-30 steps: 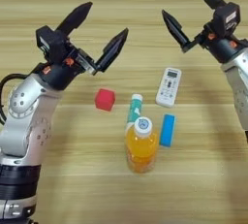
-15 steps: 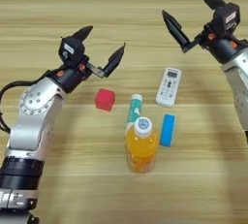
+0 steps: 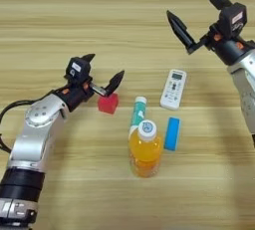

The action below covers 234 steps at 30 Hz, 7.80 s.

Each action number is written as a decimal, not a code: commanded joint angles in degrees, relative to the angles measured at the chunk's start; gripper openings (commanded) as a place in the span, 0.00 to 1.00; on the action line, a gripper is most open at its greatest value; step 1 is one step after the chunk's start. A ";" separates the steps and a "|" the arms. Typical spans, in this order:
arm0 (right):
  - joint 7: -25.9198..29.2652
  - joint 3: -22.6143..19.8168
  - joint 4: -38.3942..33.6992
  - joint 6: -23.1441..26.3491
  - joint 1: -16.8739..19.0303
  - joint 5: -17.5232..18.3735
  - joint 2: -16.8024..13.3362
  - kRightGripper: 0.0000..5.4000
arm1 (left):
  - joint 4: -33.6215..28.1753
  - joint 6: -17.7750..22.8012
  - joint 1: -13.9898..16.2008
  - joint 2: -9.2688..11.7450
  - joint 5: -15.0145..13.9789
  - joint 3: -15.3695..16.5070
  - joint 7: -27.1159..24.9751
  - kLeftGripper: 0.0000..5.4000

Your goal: Move the objects on the table

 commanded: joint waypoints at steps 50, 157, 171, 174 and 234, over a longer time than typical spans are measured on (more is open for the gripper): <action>-0.58 0.13 -1.93 0.82 0.04 0.49 1.08 1.00 | 4.51 2.55 7.15 -1.10 4.80 -2.81 0.44 0.46; 41.35 16.35 23.95 -5.00 -3.19 -5.56 -5.97 1.00 | 2.73 -7.68 -3.72 6.46 3.34 -11.69 -28.16 0.42; 41.63 17.59 25.85 -5.87 -4.32 -6.80 -5.52 0.83 | 2.30 -7.84 -3.48 6.34 3.19 -12.08 -27.93 0.42; 41.81 17.95 26.06 -6.02 -4.40 -6.97 -5.46 0.76 | 2.03 -7.88 -3.32 6.44 3.11 -12.14 -28.00 0.42; 41.59 17.87 28.37 -8.31 -5.20 -7.65 -4.01 0.43 | -0.14 -10.15 -3.19 4.60 -2.62 -9.94 -28.74 0.95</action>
